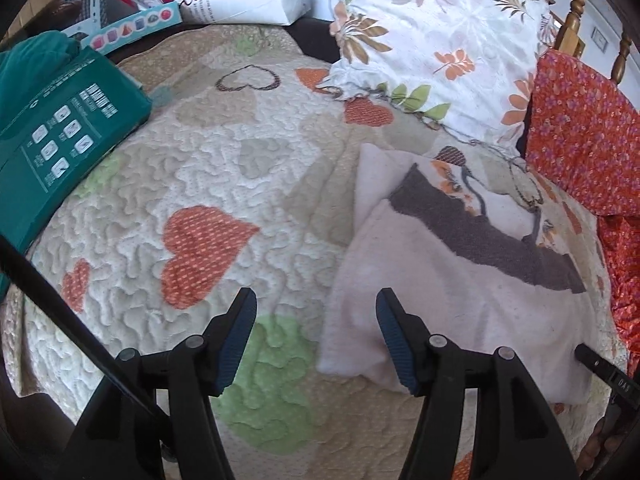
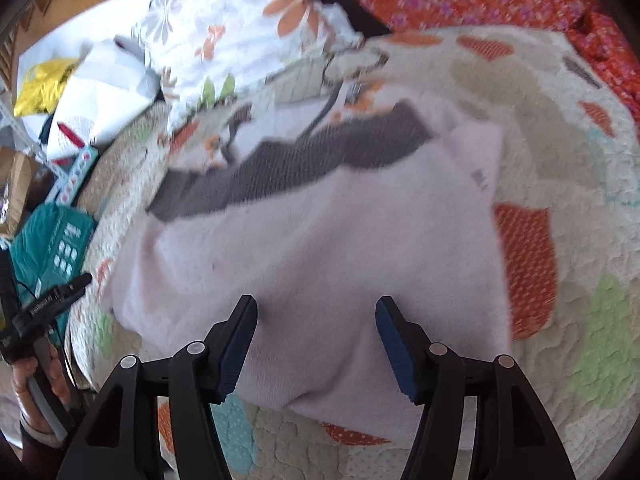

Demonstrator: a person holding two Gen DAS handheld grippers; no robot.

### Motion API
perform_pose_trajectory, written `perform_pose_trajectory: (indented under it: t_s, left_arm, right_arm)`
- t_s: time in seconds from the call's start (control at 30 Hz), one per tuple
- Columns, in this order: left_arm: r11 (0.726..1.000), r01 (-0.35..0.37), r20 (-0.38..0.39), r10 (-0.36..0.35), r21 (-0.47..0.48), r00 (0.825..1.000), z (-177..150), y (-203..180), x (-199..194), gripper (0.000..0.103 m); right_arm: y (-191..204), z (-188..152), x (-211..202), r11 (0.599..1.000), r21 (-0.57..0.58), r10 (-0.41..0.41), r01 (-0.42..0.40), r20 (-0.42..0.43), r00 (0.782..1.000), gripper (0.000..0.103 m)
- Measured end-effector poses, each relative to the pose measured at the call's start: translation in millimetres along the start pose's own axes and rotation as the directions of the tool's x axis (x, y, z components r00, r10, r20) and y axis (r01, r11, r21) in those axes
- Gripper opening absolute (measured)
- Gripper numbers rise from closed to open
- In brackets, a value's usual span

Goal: Fold small clothes

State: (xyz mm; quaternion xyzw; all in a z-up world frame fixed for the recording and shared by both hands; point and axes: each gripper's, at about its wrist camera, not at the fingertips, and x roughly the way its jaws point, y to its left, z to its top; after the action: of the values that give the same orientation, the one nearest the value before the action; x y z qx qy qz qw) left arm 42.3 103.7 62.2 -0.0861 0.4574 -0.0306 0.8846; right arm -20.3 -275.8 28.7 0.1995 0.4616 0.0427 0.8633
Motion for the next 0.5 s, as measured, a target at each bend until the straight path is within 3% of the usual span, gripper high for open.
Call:
perform_pose_trajectory:
  t_s: [0.17,0.4,0.5]
  left_arm:
    - [1.0,0.017,0.0,-0.017,0.021,1.0,2.1,-12.8,5.6,0.065]
    - [0.999,0.042,-0.033,-0.043,-0.025,0.999,7.8,-10.9,17.2,0.065]
    - [0.999,0.041,-0.036,-0.042,-0.036,0.998,12.7,-10.1,21.4,0.066]
  right_arm:
    - [-11.6,12.7,-16.4,0.999,0.033,-0.027,0.025,0.066,0.997,0.066]
    - [-35.4,23.3,-17.3,0.993,0.109,-0.056,0.047,0.081,0.995,0.066]
    - [-36.0,23.0,-8.5,0.993,0.101,-0.062,0.057,0.05,0.997,0.067]
